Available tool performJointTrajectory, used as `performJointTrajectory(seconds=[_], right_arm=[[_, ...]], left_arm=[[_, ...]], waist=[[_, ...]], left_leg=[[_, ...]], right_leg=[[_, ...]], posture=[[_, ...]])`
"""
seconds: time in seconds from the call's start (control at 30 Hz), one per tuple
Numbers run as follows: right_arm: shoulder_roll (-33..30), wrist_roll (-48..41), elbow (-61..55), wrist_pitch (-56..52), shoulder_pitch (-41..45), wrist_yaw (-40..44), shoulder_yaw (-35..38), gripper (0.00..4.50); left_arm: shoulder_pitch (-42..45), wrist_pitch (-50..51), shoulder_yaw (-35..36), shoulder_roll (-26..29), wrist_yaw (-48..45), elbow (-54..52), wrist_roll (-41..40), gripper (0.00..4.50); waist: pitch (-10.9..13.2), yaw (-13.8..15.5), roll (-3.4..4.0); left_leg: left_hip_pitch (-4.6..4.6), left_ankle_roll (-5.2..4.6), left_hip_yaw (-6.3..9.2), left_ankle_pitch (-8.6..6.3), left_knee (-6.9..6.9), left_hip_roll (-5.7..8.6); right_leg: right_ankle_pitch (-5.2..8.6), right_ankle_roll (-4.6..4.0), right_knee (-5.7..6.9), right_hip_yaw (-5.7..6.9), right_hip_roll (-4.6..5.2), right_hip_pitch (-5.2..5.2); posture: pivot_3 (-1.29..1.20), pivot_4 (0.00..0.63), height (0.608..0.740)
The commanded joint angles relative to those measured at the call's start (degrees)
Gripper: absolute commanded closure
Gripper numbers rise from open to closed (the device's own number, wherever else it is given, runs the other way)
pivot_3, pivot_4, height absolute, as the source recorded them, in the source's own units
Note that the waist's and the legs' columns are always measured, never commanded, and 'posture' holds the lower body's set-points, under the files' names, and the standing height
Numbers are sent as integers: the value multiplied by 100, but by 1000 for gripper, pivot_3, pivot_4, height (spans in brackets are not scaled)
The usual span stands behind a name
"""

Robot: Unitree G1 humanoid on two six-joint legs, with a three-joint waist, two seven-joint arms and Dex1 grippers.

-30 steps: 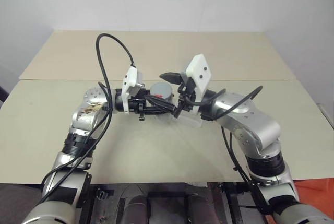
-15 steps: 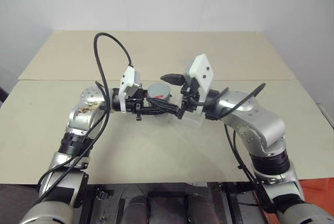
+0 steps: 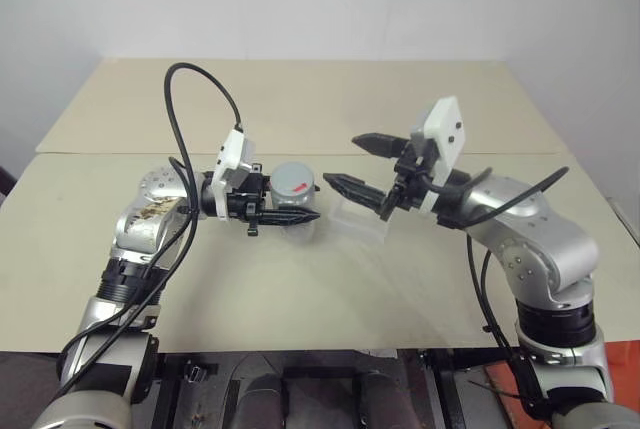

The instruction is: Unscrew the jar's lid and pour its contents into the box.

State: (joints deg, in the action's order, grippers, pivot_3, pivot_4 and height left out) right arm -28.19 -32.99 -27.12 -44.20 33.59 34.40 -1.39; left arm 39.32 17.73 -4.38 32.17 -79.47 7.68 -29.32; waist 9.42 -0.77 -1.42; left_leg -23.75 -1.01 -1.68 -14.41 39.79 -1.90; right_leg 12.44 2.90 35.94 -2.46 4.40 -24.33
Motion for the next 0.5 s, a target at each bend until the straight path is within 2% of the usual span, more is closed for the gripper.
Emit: performJointTrajectory(seconds=[0.03,0.3,0.5], right_arm=[[-101,-122,-295,58,4,73,126,82],[-146,-501,-580,56,140,352,31,82],[215,-107,-351,77,571,150,-685,82]], left_arm=[[63,-19,111,-5,-21,-166,-78,2540],[219,-155,31,-110,-71,206,63,2540],[403,-265,-33,-317,-68,399,170,2540]], waist=[[0,-5,0],[0,0,0],[0,-4,0]], left_leg=[[0,0,0,0,0,0],[0,0,1,0,0,0],[0,0,1,0,0,0]], right_leg=[[0,0,0,0,0,0],[0,0,-1,0,0,1],[0,0,0,1,-1,0]], posture=[[0,150,740],[0,150,740],[0,150,740]])
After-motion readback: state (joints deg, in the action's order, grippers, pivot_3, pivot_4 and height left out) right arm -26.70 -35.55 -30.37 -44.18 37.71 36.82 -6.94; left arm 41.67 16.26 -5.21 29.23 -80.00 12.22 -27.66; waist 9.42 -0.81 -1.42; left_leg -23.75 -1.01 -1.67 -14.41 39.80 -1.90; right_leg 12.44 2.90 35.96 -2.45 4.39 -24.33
